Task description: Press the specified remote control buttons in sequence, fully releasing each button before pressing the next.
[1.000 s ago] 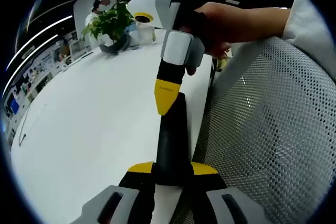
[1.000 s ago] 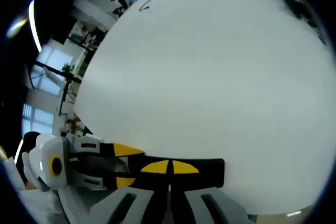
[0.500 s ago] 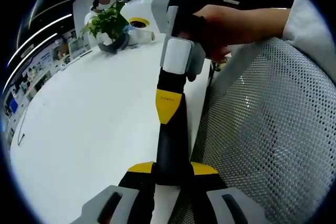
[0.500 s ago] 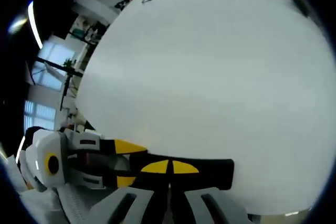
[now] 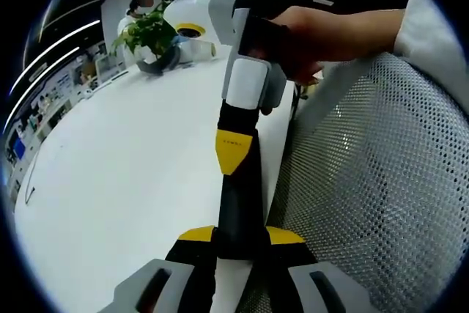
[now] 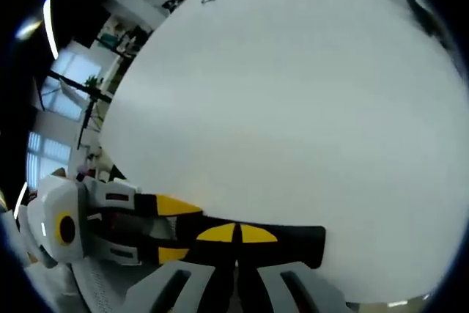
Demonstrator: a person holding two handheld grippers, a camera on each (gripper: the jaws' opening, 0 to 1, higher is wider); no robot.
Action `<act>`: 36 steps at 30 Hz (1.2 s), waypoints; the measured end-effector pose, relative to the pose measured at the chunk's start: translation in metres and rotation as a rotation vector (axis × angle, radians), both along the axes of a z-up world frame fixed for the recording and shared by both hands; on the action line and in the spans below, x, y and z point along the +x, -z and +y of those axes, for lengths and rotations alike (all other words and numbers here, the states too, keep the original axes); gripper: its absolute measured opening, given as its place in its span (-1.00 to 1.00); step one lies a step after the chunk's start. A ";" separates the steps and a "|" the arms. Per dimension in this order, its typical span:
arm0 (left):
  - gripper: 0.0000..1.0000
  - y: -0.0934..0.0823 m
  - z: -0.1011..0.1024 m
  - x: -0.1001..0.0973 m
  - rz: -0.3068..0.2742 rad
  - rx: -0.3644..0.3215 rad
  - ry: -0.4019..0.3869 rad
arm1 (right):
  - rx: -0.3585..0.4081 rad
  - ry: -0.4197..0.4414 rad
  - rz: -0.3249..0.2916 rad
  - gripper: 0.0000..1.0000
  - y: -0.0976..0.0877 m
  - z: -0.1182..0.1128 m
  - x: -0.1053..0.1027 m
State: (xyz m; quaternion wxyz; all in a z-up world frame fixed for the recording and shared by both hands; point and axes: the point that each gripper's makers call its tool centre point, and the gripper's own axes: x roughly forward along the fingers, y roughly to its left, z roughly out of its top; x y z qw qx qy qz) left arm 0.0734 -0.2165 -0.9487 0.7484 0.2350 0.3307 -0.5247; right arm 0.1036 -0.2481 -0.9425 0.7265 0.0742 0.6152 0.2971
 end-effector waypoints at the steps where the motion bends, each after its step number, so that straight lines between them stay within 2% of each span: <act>1: -0.53 0.000 0.000 0.000 -0.001 0.000 0.000 | 0.000 0.000 0.001 -1.00 0.001 -0.001 0.001; 8: -0.52 0.000 0.000 0.000 -0.001 0.000 -0.004 | 0.031 0.021 0.021 -1.00 0.000 -0.001 0.002; 11: -0.52 0.000 0.000 0.000 -0.002 -0.001 -0.004 | 0.070 0.066 0.076 -1.00 -0.002 -0.001 0.002; 13: -0.52 0.000 0.000 0.000 0.000 -0.002 -0.005 | 0.073 0.075 0.079 -1.00 -0.003 -0.005 0.004; 16: -0.52 0.000 0.000 0.001 0.000 -0.004 -0.004 | 0.127 0.117 0.068 -1.00 -0.013 -0.003 0.007; 22: -0.52 0.000 0.000 0.001 0.002 -0.004 -0.004 | 0.117 0.130 0.065 -1.00 -0.015 -0.007 0.006; 36: -0.52 -0.001 0.002 0.002 0.008 0.000 -0.015 | 0.052 0.067 0.072 -1.00 -0.009 -0.008 -0.004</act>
